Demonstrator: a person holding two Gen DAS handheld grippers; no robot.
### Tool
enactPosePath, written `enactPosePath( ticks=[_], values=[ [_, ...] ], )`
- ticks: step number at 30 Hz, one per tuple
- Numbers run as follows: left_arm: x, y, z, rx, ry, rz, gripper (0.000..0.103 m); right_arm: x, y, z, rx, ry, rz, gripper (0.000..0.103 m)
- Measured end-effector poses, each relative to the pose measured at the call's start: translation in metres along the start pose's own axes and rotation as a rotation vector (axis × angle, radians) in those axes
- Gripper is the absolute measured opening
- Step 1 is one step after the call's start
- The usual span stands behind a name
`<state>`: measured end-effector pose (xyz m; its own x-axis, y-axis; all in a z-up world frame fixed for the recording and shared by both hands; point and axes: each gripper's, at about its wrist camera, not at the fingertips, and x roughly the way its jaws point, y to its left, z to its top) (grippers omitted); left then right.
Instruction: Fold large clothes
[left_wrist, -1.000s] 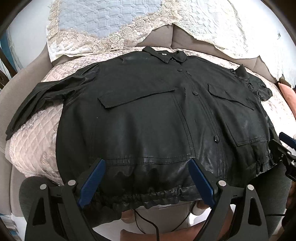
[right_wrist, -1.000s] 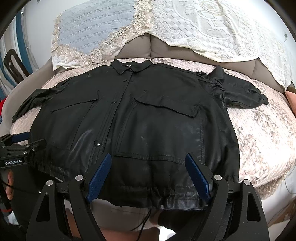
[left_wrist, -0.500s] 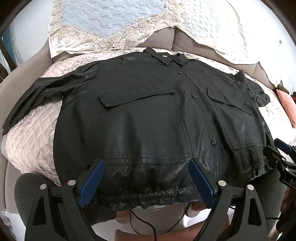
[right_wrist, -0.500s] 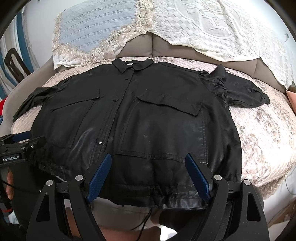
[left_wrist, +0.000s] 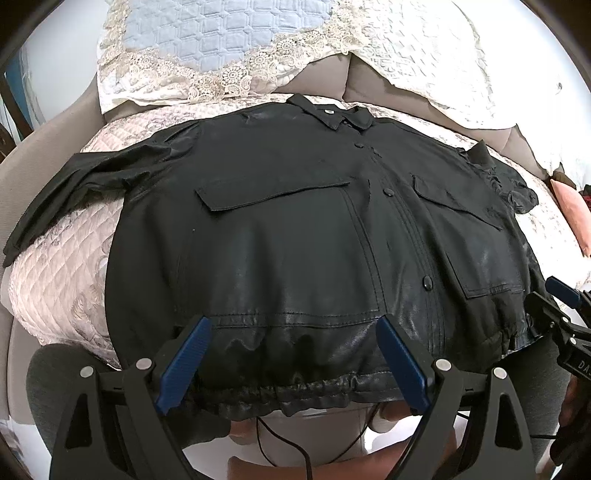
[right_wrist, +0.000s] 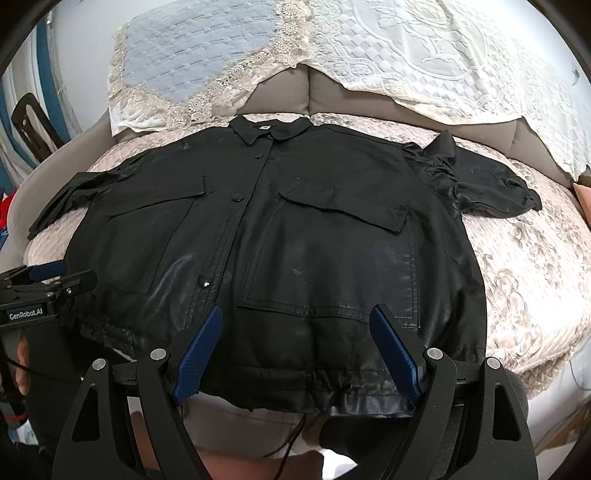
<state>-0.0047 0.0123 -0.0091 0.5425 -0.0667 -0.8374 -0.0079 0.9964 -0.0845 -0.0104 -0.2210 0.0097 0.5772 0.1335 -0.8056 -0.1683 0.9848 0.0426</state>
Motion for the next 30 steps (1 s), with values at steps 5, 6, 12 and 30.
enactPosePath(
  ticks=[5,6,12,30],
  values=[
    [-0.0008,-0.0035,-0.0003,0.013,-0.004,-0.005,0.092,0.0011,0.002,0.0014,-0.006,0.004,0.003,0.082],
    [-0.0002,-0.0037,-0.0003,0.014,-0.001,-0.005,0.092,0.001,0.0028,0.0019,-0.007,0.004,0.004,0.082],
    [0.0033,-0.0045,-0.0004,0.013,0.009,0.005,0.092,0.0014,0.005,0.0033,-0.013,0.004,0.005,0.082],
    [0.008,-0.0013,-0.0034,0.009,0.016,0.021,0.092,0.0029,0.0046,0.0038,-0.01,0.004,0.007,0.082]
  ],
)
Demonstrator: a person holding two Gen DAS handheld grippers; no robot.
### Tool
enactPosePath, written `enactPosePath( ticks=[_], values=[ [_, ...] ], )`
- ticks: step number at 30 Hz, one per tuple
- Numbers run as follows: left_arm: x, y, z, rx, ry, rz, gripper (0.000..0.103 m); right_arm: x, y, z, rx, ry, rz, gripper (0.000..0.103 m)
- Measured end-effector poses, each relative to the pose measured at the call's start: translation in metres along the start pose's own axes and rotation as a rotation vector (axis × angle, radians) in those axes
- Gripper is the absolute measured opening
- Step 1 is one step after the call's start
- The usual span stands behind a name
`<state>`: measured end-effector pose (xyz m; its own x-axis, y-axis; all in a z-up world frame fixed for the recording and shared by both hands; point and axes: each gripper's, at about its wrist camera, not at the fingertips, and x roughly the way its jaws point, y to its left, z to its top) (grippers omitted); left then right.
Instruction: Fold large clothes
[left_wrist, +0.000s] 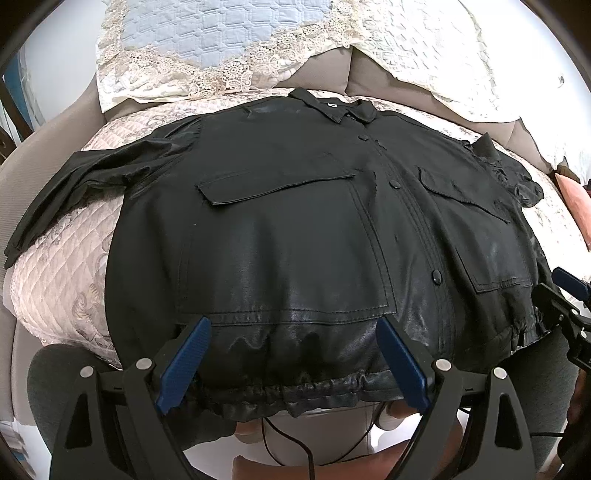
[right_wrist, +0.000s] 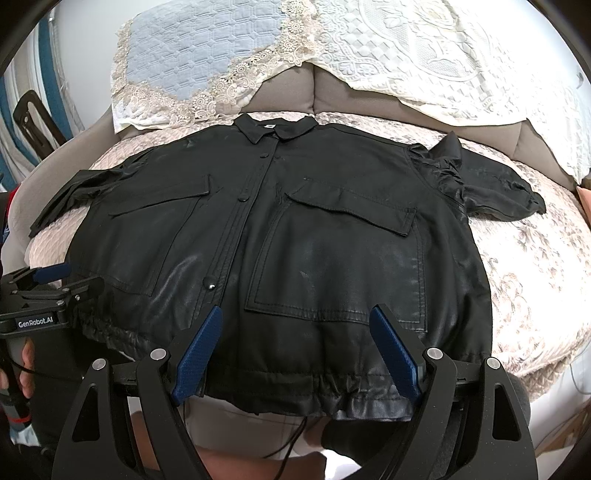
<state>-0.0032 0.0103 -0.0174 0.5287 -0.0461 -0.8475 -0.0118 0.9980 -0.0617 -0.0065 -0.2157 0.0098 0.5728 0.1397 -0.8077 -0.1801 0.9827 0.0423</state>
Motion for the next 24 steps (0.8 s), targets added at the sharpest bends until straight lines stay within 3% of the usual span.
enactPosePath(
  ticks=[24],
  values=[
    [-0.0035,0.001,0.0008,0.021,-0.036,-0.002,0.09,-0.0018,0.003,0.0022,-0.038,-0.018,-0.024,0.082]
  ],
)
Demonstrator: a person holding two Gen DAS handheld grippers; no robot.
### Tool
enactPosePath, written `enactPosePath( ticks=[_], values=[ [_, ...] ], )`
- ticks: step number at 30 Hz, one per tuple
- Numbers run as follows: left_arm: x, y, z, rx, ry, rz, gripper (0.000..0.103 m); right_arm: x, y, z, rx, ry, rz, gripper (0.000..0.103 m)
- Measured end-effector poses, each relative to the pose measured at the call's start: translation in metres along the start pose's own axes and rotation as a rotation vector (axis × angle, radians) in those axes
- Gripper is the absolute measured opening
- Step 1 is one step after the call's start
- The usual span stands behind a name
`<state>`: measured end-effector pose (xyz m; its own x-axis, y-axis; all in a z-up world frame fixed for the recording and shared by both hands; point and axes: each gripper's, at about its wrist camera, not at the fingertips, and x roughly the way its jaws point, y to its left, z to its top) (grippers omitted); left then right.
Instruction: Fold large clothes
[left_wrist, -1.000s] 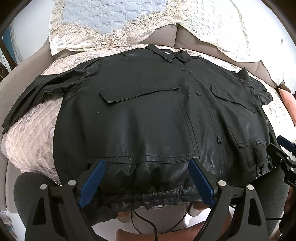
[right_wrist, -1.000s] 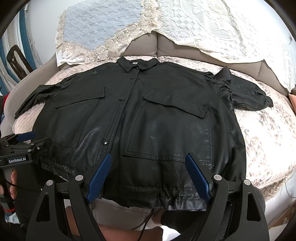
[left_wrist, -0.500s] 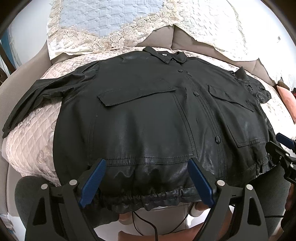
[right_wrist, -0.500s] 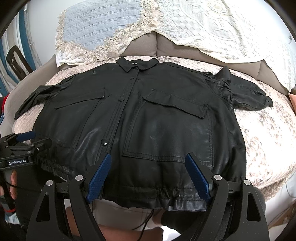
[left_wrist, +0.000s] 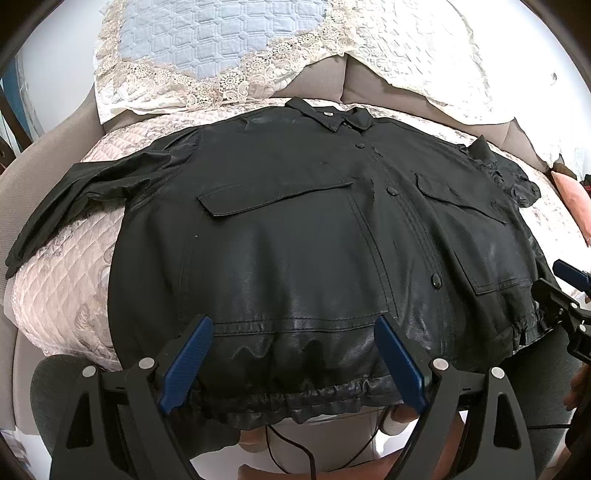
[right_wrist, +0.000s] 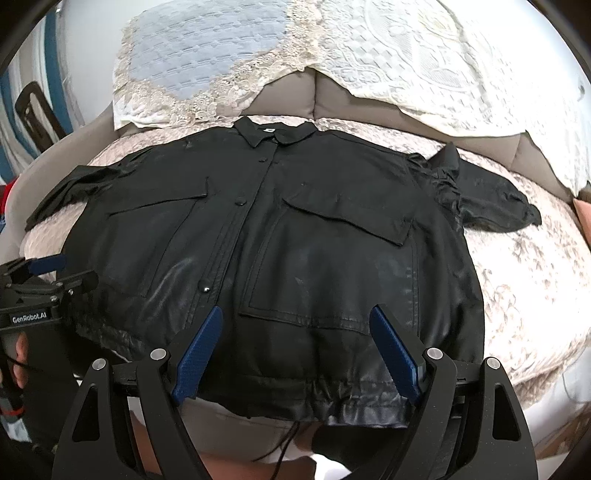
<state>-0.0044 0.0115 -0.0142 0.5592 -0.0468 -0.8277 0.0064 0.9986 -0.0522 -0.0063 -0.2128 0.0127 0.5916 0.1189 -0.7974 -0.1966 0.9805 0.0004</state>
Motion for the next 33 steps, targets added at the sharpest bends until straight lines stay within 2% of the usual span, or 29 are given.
enactPosePath(
  ticks=[8,18,27,33],
  values=[
    [-0.002,0.008,0.0,-0.023,-0.004,-0.029,0.09,0.002,0.004,0.0,0.0,0.015,0.038,0.082],
    [-0.002,0.012,-0.001,-0.041,-0.007,-0.007,0.09,0.002,0.004,0.003,0.025,0.015,0.047,0.082],
    [-0.001,0.014,-0.002,-0.046,-0.001,-0.017,0.078,-0.002,0.006,0.006,0.023,-0.005,0.034,0.082],
    [0.0,0.015,-0.002,-0.048,-0.006,-0.014,0.077,-0.001,0.006,0.008,0.024,-0.007,0.022,0.082]
  ],
)
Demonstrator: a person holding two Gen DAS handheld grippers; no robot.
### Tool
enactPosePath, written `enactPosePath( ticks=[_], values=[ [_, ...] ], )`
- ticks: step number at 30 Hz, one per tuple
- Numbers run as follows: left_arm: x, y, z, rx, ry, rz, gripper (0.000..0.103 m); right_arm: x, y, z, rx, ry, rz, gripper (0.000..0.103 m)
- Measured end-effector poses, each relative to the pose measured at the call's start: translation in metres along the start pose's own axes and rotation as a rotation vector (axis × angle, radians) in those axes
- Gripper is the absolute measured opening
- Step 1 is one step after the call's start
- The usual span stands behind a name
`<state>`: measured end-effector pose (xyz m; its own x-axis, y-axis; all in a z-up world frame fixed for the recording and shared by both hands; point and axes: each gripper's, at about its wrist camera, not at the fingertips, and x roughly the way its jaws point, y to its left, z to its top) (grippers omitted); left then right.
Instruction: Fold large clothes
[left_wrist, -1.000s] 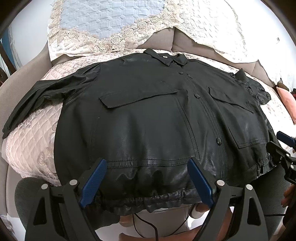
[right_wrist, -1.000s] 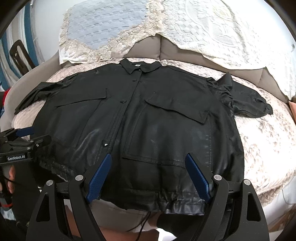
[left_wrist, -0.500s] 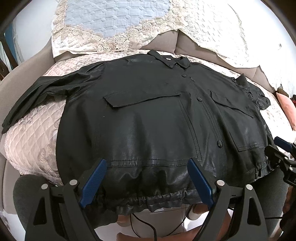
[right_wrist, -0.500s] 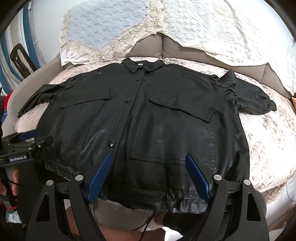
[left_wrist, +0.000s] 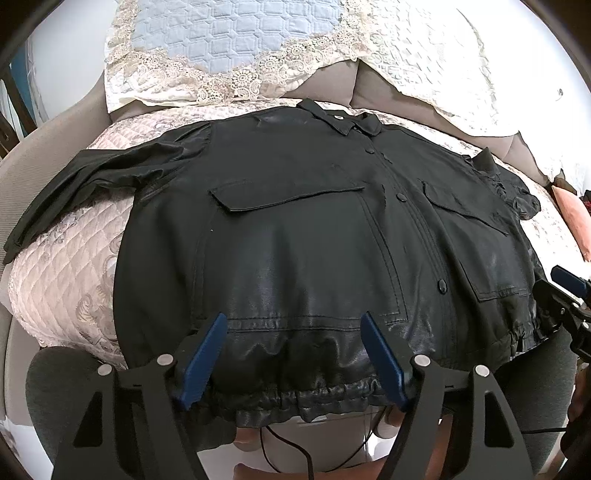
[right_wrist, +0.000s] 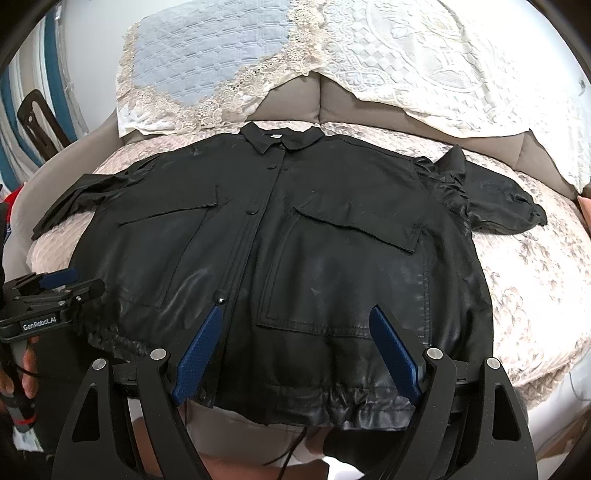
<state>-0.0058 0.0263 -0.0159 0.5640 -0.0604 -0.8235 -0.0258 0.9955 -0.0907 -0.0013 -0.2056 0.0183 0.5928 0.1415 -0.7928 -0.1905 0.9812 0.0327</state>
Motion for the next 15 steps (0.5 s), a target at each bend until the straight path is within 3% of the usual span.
enactPosePath(
  ticks=[9,15],
  values=[
    [-0.002,0.003,0.0,0.002,-0.018,0.037,0.076,0.004,0.004,0.002,-0.016,0.009,-0.01,0.082],
    [0.0,0.01,0.001,-0.026,-0.016,0.023,0.075,0.009,0.012,0.003,-0.033,0.024,-0.006,0.082]
  ],
)
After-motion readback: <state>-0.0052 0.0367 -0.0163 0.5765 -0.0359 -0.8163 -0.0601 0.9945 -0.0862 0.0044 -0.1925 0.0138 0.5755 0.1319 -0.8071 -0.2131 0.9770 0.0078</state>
